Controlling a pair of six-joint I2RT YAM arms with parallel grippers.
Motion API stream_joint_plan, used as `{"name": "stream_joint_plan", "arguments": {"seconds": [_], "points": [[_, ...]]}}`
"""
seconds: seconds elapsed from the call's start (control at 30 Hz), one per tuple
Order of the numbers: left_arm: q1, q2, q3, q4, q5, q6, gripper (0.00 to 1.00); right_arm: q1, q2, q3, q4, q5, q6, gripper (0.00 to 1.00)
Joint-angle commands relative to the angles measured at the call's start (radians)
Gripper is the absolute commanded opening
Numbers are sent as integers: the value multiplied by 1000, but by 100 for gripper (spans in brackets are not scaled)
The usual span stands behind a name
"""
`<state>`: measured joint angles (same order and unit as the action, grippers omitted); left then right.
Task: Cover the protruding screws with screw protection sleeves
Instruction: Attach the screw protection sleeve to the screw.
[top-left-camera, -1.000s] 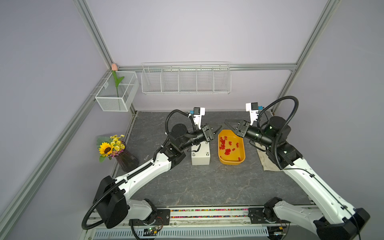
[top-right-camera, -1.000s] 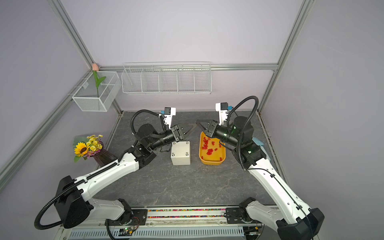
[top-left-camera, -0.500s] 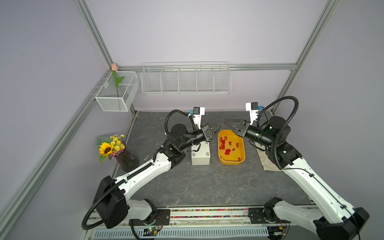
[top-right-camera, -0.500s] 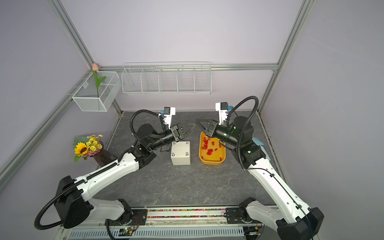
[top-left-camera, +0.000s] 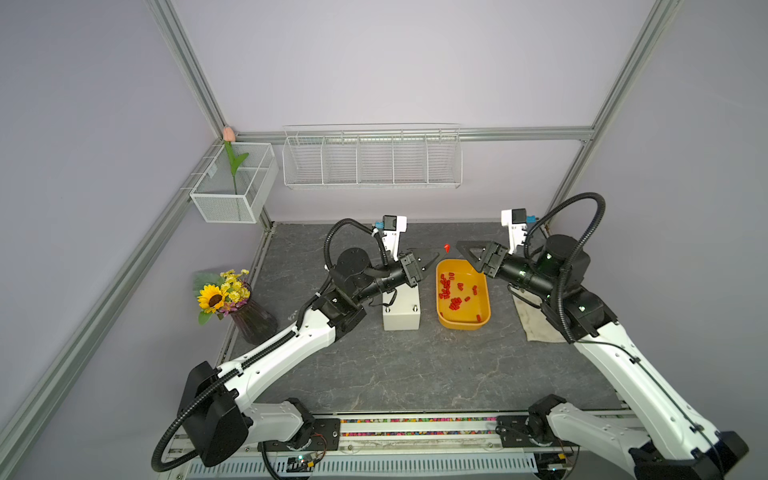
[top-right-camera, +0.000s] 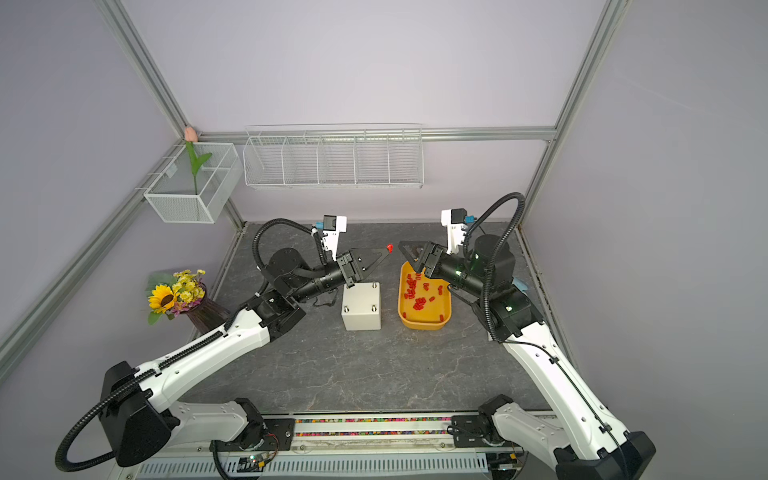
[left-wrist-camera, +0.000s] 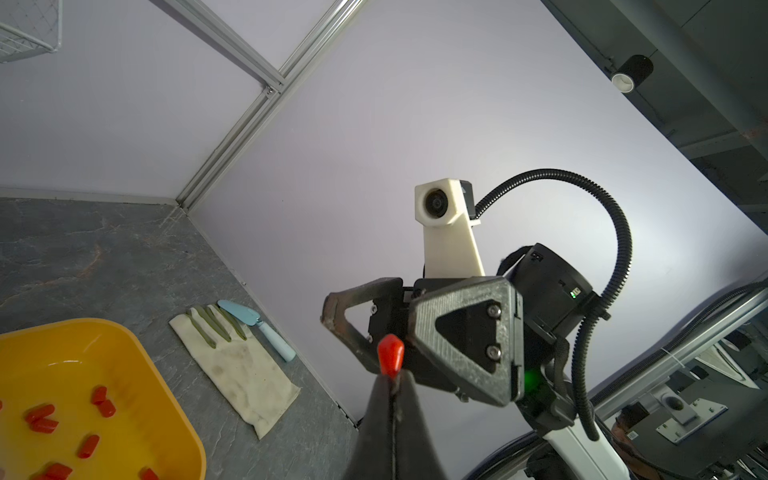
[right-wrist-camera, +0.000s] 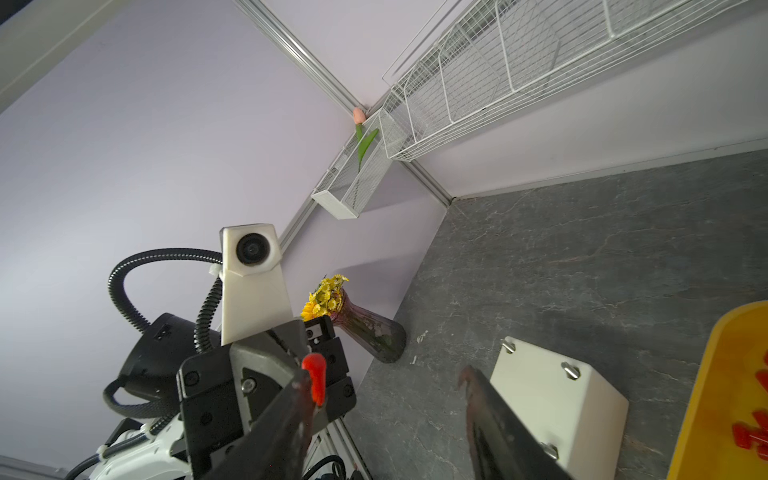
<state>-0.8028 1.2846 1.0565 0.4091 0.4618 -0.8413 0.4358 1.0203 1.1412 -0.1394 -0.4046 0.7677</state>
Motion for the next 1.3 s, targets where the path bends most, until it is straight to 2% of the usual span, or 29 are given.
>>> {"name": "stream_joint_plan", "arguments": {"seconds": [0.0,0.07,0.17,0.23,0.33,0.43,0.5,0.63,0.73,0.9,1.0,1.27], "points": [[15,-27,11,-108,-11,55,0,-34,-31,33,-107,38,-57,63],[31,-33,20,-163,-2,73,0,-58,-28,48,-166,47,-82,65],[62,-38,63,-295,18,129,0,-60,-31,32,-240,132,-171,77],[80,-37,102,-404,36,187,0,-61,-31,7,-268,133,-244,77],[111,-30,153,-518,92,239,0,-70,-9,20,-379,167,-280,77],[133,-20,191,-608,146,283,0,-94,50,55,-456,17,-322,73],[142,-10,219,-671,191,319,0,-95,79,52,-462,-83,-360,66],[149,4,262,-763,258,382,0,-95,83,27,-422,-186,-388,63],[156,5,268,-772,319,398,0,-95,74,19,-363,-294,-376,62],[161,15,267,-738,420,385,0,-91,67,1,-207,-466,-292,54],[160,13,253,-710,446,373,0,-75,56,2,-147,-510,-266,49],[160,9,226,-662,486,346,0,-2,98,38,-105,-519,-247,45]]}}
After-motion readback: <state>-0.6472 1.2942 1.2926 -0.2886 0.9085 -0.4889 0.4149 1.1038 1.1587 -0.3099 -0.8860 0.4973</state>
